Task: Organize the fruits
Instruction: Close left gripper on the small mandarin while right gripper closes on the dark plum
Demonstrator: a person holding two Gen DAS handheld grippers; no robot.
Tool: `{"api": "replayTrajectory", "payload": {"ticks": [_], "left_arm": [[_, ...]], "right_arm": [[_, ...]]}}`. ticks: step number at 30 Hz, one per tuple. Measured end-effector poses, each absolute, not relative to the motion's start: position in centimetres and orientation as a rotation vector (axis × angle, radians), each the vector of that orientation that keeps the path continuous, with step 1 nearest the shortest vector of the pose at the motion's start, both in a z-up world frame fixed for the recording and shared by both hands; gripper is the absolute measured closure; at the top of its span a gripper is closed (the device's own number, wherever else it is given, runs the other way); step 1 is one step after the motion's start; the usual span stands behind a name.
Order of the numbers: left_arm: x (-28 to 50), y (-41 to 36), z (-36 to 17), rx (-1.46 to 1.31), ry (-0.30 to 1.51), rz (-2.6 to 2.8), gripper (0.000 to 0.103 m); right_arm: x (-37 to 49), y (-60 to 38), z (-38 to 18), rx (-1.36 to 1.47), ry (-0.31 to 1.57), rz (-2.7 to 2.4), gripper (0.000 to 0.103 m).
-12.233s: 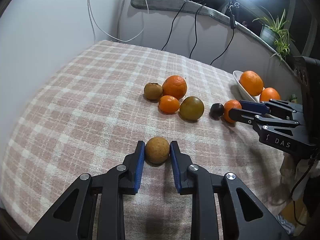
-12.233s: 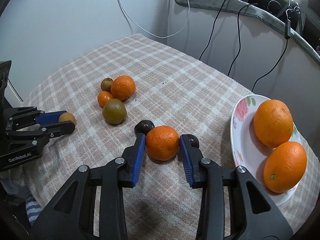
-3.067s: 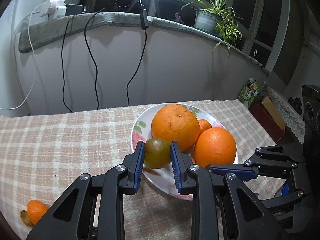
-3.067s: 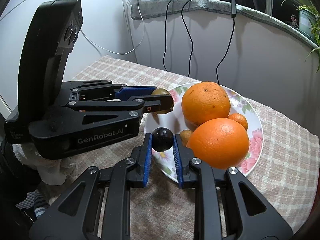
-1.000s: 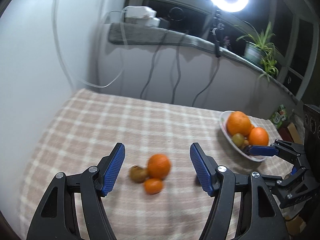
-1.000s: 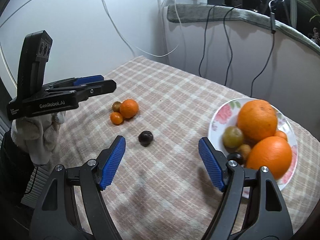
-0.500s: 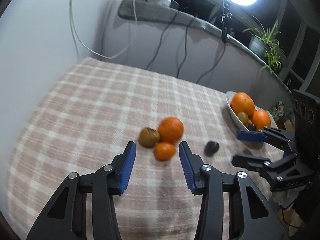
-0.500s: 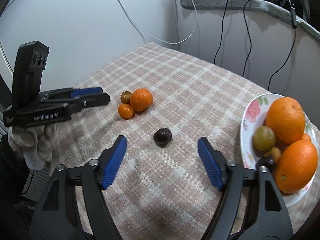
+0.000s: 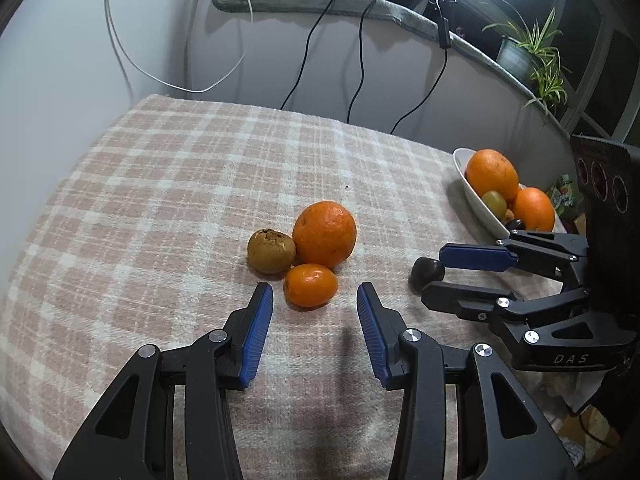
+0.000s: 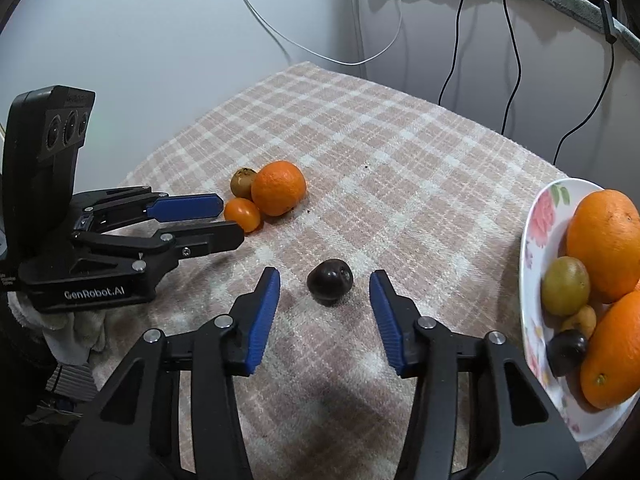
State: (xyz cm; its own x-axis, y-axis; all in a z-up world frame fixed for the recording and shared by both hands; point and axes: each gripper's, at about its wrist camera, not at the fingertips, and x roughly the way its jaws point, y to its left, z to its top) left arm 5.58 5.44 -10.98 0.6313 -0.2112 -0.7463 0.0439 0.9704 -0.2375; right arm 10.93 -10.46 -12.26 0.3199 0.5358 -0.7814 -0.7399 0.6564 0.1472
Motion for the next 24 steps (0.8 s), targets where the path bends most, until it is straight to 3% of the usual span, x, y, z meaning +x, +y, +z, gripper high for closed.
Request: {"api": "replayTrajectory", "payload": {"ticks": [8, 13, 24], "left_arm": [[6.04, 5.48, -11.27, -0.188, 0.889, -0.136, 0.078], [6.1, 5.43, -11.3, -0.183, 0.886, -0.135, 0.078], [5.5, 5.2, -10.64, -0.182, 0.865, -0.143, 0.079]], "right_arm": [[11.4, -10.08, -12.77, -0.264, 0.932, 0.835, 0.068], [11.45, -9.94, -12.88, -0.264, 0.938, 0.848, 0.076], [11.02, -10.6, -12.17, -0.24, 0.911, 0.856, 0.078]]}}
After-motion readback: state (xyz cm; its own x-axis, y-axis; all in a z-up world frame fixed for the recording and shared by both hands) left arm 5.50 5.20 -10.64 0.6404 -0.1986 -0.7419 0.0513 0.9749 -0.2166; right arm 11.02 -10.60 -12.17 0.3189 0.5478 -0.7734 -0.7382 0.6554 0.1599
